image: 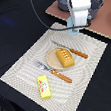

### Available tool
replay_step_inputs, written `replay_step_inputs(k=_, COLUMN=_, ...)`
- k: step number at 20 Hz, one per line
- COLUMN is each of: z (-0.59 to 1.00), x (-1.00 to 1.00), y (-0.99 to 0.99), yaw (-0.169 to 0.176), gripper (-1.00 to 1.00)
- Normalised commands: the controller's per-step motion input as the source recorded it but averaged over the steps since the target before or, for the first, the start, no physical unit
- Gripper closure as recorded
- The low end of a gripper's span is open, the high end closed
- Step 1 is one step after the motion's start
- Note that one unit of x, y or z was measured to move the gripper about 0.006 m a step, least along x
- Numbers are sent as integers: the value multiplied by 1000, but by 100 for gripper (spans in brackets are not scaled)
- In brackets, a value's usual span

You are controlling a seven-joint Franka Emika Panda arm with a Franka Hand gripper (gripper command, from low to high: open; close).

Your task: Place the bread, butter, and milk from the table onto the serving area.

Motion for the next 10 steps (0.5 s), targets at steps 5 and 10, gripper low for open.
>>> replay_step_inputs(k=5, z=-13, x=136, y=0, yaw=0, gripper=100)
replay_step_inputs(k=10, z=51, x=189, y=43, yaw=-8, gripper=100)
